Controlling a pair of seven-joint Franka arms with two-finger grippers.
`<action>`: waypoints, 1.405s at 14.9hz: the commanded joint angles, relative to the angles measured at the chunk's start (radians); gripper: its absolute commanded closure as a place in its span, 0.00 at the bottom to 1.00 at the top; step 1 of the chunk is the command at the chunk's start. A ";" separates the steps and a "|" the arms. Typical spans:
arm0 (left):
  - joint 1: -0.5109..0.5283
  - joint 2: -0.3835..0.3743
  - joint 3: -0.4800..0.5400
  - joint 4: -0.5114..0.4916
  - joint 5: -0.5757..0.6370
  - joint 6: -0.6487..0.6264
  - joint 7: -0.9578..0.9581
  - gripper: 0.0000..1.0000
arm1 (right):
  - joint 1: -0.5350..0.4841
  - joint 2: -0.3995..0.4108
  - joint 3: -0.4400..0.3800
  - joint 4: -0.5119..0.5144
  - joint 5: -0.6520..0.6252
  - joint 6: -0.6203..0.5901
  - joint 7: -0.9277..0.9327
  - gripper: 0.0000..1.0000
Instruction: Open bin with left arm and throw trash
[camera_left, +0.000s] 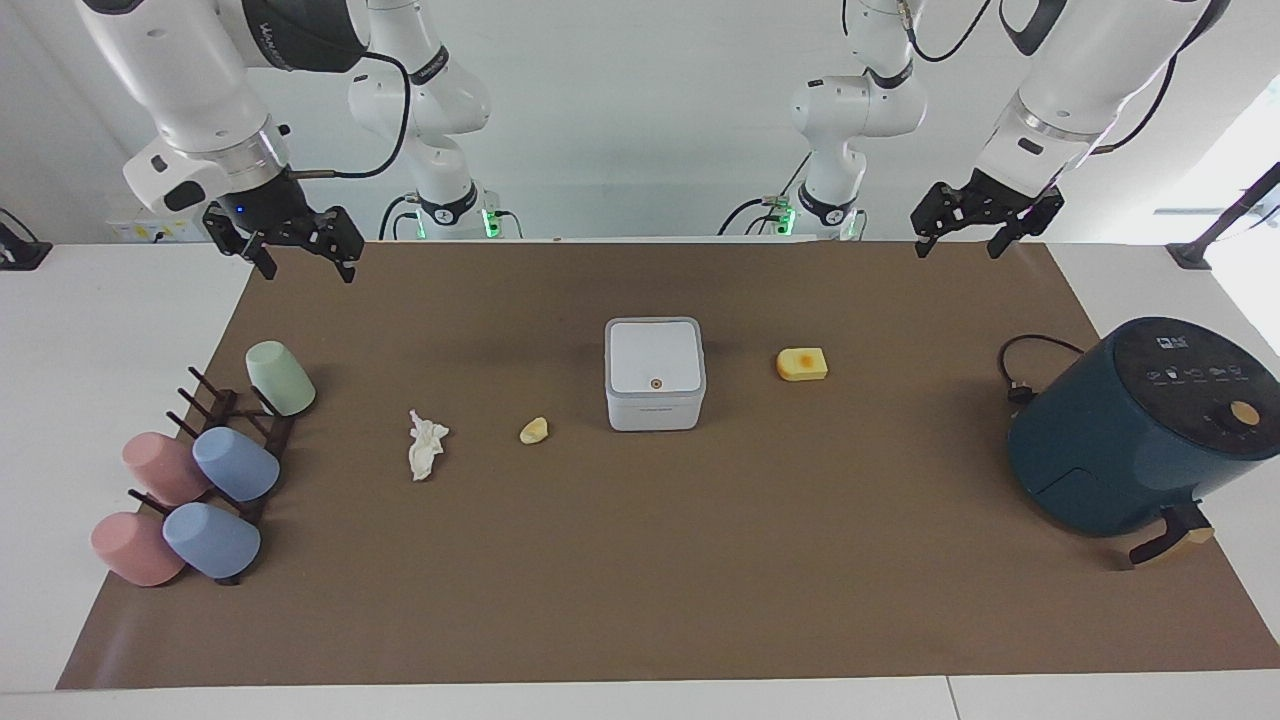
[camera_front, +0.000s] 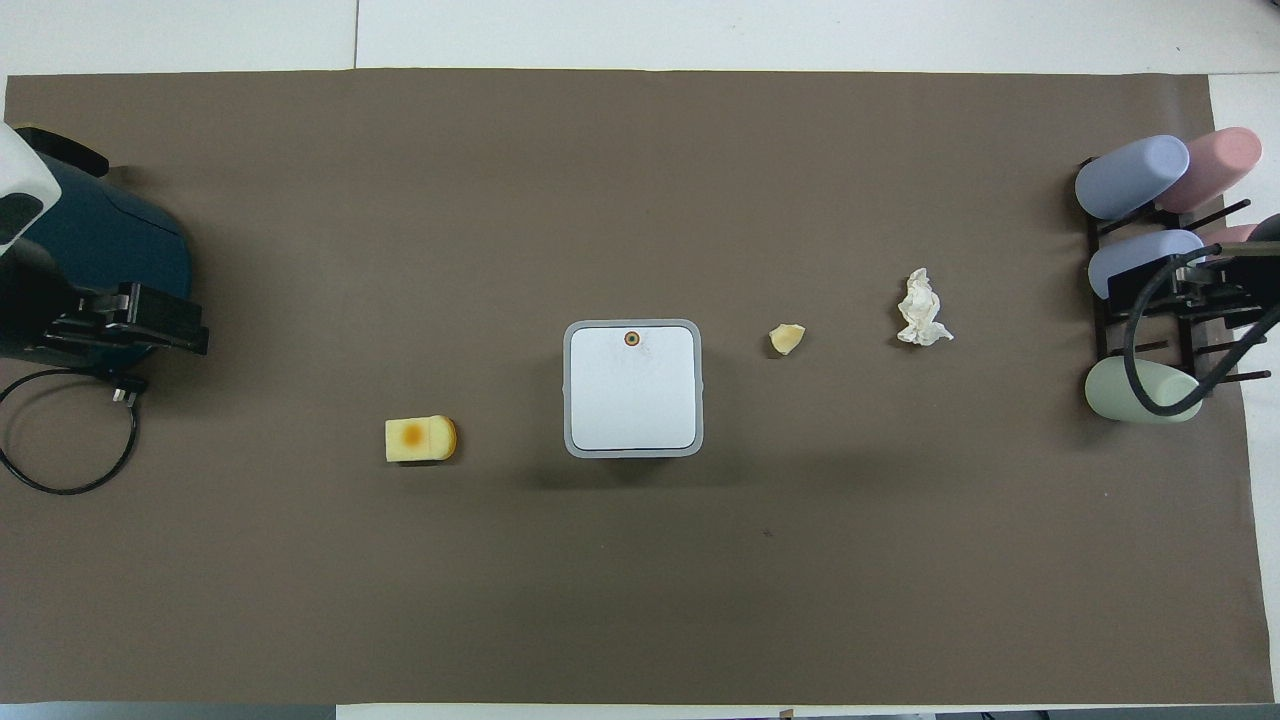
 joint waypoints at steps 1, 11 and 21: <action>-0.005 -0.019 0.001 -0.028 0.022 0.016 0.003 0.00 | -0.007 -0.026 0.002 -0.032 0.016 0.009 -0.009 0.00; -0.005 -0.020 0.000 -0.034 0.013 0.036 -0.016 0.00 | -0.016 -0.035 0.000 -0.058 0.016 0.022 -0.008 0.00; -0.265 0.179 -0.003 0.036 -0.014 0.168 -0.256 1.00 | -0.006 -0.045 0.002 -0.081 0.018 0.062 0.009 0.00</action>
